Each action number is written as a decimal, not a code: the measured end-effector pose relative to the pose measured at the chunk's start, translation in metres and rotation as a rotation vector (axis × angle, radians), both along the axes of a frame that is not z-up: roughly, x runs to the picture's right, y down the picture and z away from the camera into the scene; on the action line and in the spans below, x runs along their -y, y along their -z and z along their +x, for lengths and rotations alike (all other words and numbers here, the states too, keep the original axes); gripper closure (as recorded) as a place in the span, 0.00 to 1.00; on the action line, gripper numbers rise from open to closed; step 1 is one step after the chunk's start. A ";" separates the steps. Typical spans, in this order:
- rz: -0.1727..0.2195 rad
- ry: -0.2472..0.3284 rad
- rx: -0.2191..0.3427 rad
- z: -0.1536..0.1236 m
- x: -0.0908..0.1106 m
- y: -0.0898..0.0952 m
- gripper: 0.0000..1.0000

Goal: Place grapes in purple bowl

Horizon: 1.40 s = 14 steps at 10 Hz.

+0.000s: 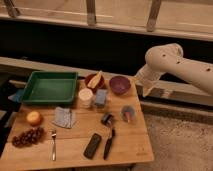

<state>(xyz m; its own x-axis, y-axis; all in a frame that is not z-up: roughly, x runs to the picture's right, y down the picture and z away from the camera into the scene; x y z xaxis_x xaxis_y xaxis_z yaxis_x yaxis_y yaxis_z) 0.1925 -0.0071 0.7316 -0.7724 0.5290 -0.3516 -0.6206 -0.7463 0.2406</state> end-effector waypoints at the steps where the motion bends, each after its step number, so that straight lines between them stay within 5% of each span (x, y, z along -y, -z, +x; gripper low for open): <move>1: 0.000 0.000 0.000 0.000 0.000 0.000 0.38; 11: 0.000 0.002 0.000 0.000 0.000 0.000 0.38; 14: 0.023 0.050 0.013 -0.014 0.001 0.006 0.38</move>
<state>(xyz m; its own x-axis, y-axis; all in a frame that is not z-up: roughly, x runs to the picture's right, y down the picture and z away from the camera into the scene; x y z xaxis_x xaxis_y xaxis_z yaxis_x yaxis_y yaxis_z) 0.1781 -0.0085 0.7253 -0.7400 0.5752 -0.3485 -0.6605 -0.7193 0.2154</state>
